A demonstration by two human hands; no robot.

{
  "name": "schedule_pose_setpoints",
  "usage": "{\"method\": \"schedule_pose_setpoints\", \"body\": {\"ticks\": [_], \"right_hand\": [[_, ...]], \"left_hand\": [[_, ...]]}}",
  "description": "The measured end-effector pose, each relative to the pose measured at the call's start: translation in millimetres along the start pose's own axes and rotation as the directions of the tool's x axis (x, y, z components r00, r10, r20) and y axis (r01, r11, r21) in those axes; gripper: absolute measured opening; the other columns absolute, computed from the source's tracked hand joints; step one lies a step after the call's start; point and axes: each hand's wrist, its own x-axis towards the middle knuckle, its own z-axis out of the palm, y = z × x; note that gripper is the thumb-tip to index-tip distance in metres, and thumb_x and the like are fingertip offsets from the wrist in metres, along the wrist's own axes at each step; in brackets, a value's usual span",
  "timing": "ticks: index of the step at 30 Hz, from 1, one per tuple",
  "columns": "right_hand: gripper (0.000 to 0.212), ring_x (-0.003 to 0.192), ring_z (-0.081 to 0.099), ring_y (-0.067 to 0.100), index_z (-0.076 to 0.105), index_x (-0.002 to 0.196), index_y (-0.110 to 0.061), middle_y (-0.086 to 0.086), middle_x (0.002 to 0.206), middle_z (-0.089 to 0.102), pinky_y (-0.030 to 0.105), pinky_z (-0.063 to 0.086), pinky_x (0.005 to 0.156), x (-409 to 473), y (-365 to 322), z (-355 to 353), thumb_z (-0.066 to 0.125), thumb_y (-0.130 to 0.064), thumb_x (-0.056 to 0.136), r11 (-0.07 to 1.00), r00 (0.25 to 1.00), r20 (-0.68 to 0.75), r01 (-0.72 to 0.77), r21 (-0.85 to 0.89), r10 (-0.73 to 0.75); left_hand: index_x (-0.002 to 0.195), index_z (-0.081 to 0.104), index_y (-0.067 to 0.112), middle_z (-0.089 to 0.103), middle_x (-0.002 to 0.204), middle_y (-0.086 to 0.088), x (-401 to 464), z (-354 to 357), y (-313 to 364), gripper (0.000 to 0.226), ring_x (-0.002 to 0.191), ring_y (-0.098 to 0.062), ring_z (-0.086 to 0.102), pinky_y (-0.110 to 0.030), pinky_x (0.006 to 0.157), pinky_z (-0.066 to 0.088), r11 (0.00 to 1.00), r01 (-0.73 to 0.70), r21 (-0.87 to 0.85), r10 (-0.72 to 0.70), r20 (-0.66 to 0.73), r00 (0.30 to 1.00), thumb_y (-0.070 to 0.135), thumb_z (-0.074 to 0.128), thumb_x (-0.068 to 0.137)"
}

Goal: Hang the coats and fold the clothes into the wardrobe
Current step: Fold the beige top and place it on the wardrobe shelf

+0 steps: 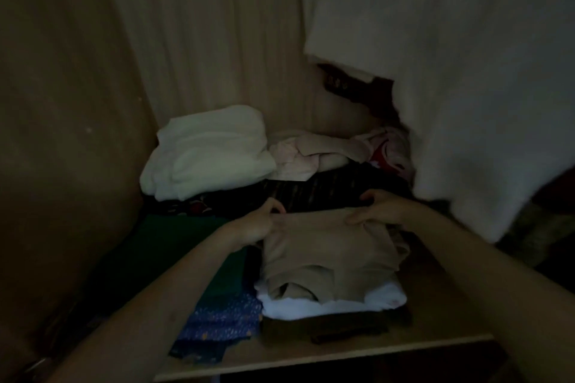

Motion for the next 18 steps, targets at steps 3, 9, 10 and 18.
{"method": "schedule_pose_setpoints", "body": {"ticks": [3,9,10,18], "right_hand": [[0.088,0.118,0.05,0.024,0.043,0.138,-0.013,0.008,0.137,0.049,0.035,0.046,0.097,20.3,16.8,23.8,0.085,-0.043,0.067,0.996,0.988,-0.146,0.034,-0.086,-0.046],[0.031,0.107,0.054,0.028,0.058,0.12,-0.022,0.004,0.12,0.054,0.039,0.044,0.09,-3.3,2.4,59.7,0.053,-0.031,0.09,0.688,0.754,-0.34,0.199,-0.698,-0.562],[0.03,0.108,0.053,0.028,0.058,0.119,-0.024,0.002,0.121,0.054,0.039,0.041,0.092,-9.5,-1.2,67.2,0.049,-0.031,0.091,0.694,0.764,-0.341,0.187,-0.695,-0.547],[0.065,0.133,0.037,0.029,0.047,0.14,-0.025,0.005,0.144,0.046,0.04,0.027,0.11,-13.6,43.8,104.5,0.03,-0.06,0.089,0.793,0.9,-0.243,0.161,-0.587,-0.363]], "left_hand": [[0.121,0.048,0.016,0.043,0.121,-0.017,27.5,17.3,-22.1,0.025,0.109,-0.032,0.049,-0.031,0.078,0.044,0.749,-0.068,0.66,0.215,-0.144,0.966,0.024,0.048,0.097],[0.094,0.065,0.013,0.058,0.098,-0.007,20.9,30.3,-18.3,0.032,0.086,-0.024,0.053,-0.028,0.058,0.034,0.487,-0.189,0.853,0.709,-0.259,0.656,0.009,0.073,0.063],[0.09,0.065,0.014,0.059,0.095,-0.006,20.2,36.7,-16.7,0.022,0.084,-0.023,0.053,-0.029,0.059,0.038,0.53,-0.303,0.792,0.73,-0.245,0.639,0.011,0.067,0.069],[0.132,0.053,0.031,0.049,0.144,0.005,22.0,101.6,-65.5,0.043,0.139,-0.034,0.036,-0.058,0.109,0.008,0.57,-0.306,0.763,0.629,-0.164,0.76,0.048,0.035,0.097]]}}
